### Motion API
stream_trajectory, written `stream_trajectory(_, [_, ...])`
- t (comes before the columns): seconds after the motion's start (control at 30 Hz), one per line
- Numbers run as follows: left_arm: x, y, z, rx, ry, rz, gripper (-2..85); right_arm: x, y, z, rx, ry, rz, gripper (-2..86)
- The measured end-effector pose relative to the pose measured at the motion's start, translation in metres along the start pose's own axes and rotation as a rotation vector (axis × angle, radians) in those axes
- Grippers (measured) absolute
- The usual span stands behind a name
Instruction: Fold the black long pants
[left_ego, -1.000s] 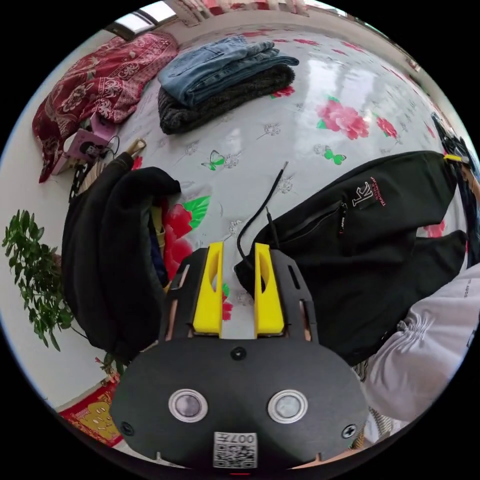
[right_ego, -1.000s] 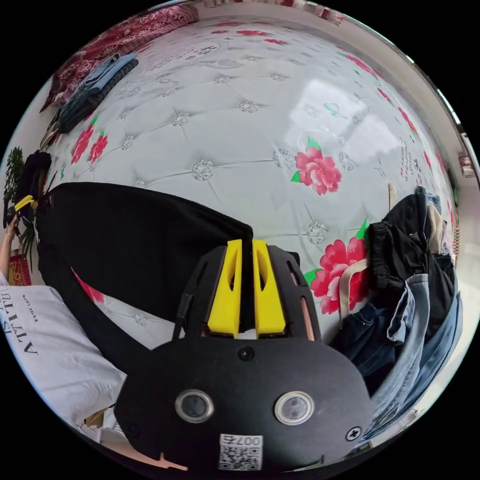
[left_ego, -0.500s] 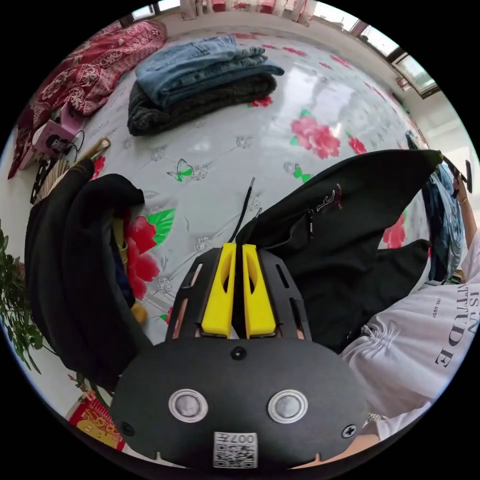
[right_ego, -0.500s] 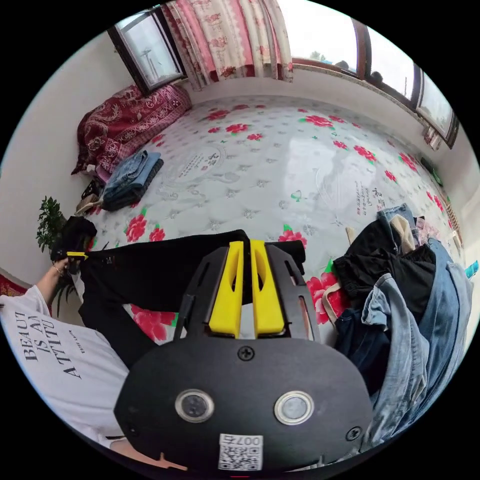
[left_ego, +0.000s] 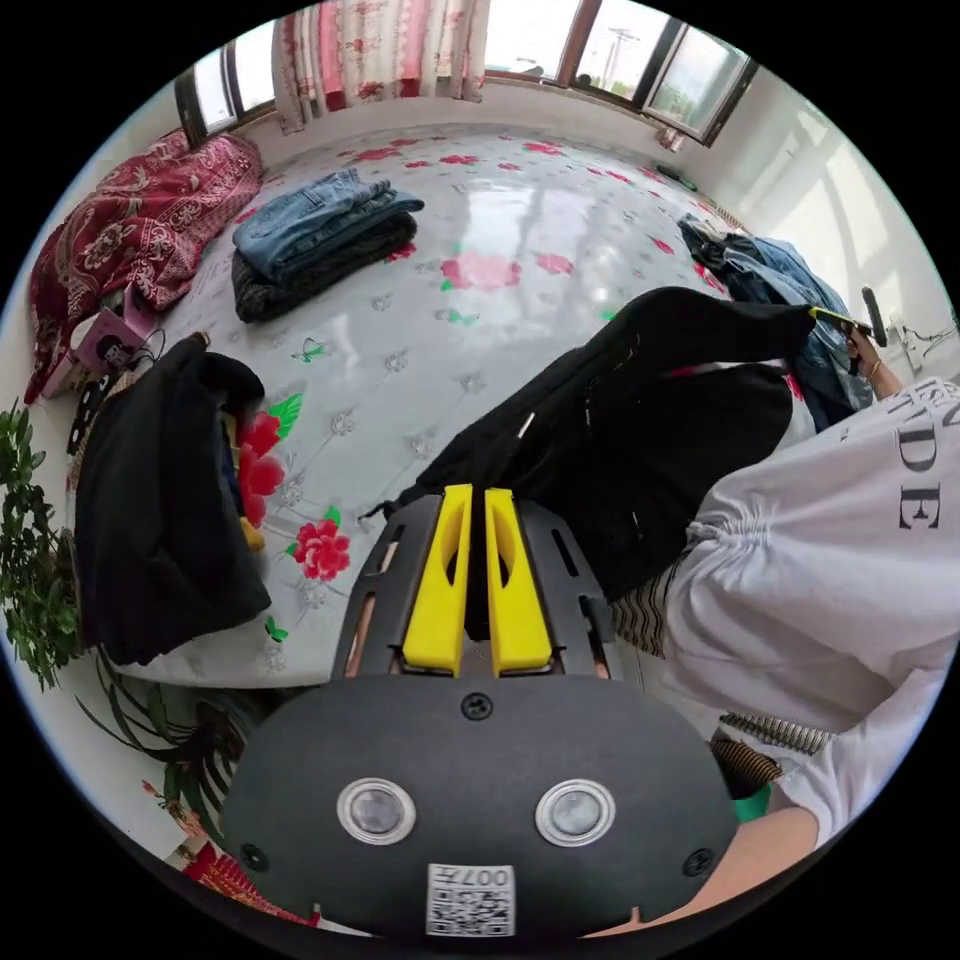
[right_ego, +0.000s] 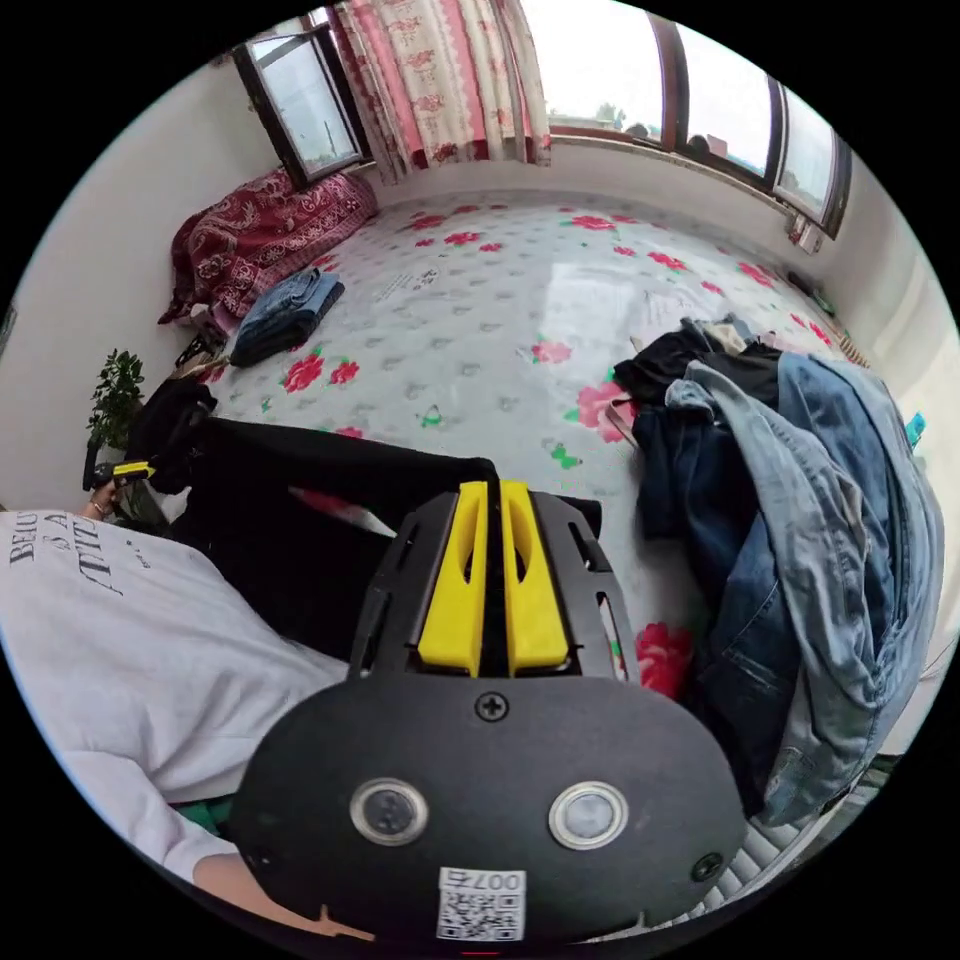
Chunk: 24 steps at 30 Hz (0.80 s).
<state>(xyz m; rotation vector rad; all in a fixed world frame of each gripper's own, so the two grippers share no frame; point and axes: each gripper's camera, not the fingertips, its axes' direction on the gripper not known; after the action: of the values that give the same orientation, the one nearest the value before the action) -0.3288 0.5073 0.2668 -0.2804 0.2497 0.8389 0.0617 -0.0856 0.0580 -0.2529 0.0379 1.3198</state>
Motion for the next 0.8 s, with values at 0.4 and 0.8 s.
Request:
stream_trajectory(0.4, [0.060, -0.040, -0.032, 0.062, -0.106, -0.127, -0.5, 0.018, 0.027, -0.029, 0.120, -0.074, 0.116, -0.1])
stream_trajectory(0.8, [0.179, 0.044, 0.065, -0.177, -0.112, -0.117, -0.5, -0.013, 0.139, 0.020, -0.174, 0.092, 0.002, -0.1])
